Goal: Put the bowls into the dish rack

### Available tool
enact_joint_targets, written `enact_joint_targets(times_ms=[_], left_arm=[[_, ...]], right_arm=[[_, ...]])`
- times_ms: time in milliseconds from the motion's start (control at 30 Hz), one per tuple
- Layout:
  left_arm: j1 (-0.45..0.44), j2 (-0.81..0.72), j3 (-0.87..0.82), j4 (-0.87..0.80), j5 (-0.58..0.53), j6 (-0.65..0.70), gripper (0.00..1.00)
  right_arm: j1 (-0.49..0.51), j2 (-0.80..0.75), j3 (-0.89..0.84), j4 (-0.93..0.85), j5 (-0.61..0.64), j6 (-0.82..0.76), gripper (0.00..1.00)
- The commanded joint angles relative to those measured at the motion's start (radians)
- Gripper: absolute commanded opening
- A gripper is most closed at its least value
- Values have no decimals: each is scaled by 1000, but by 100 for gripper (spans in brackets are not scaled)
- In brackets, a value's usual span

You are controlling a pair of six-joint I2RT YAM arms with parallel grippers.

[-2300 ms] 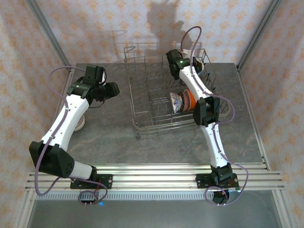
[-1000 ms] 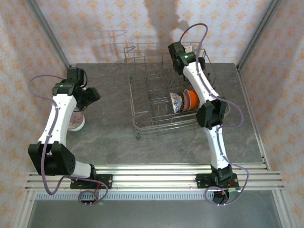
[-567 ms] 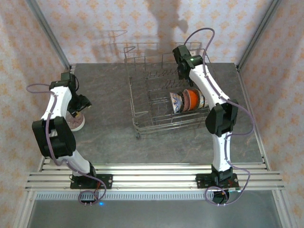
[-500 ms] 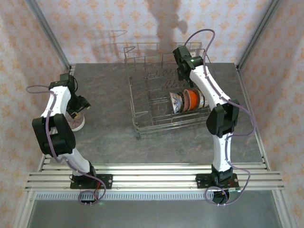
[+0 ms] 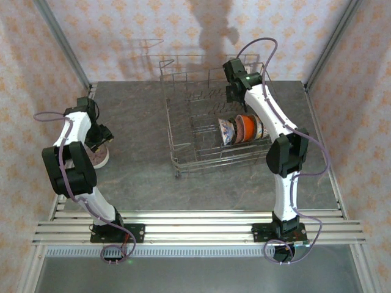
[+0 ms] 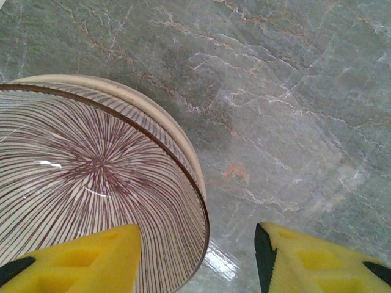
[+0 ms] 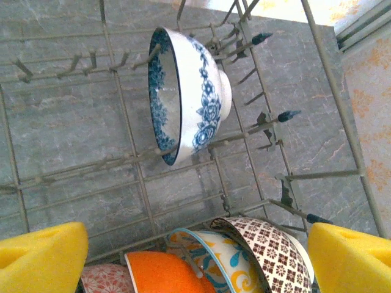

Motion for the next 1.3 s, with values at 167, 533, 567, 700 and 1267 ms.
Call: enact_joint_targets(times_ms=[167,533,567,700,1267], left_arm=[[10,46,3,35,-50,32,40],[10,25,-20,62,7,23,11],[10,16,-26,64,12,21,9],[11,-17,-56,58,38,14,6],[-46,-209,-125,-6,-5,11,0]], right_arm=[[-4,20,37,-19,5,-16,92],[-4,10,20,-21,8,-8,92],[-4,8,18,-20,7,-6,92],[-4,1,7,-14,9,-1,91],[-4,-12,30,-14,-80,19,91]])
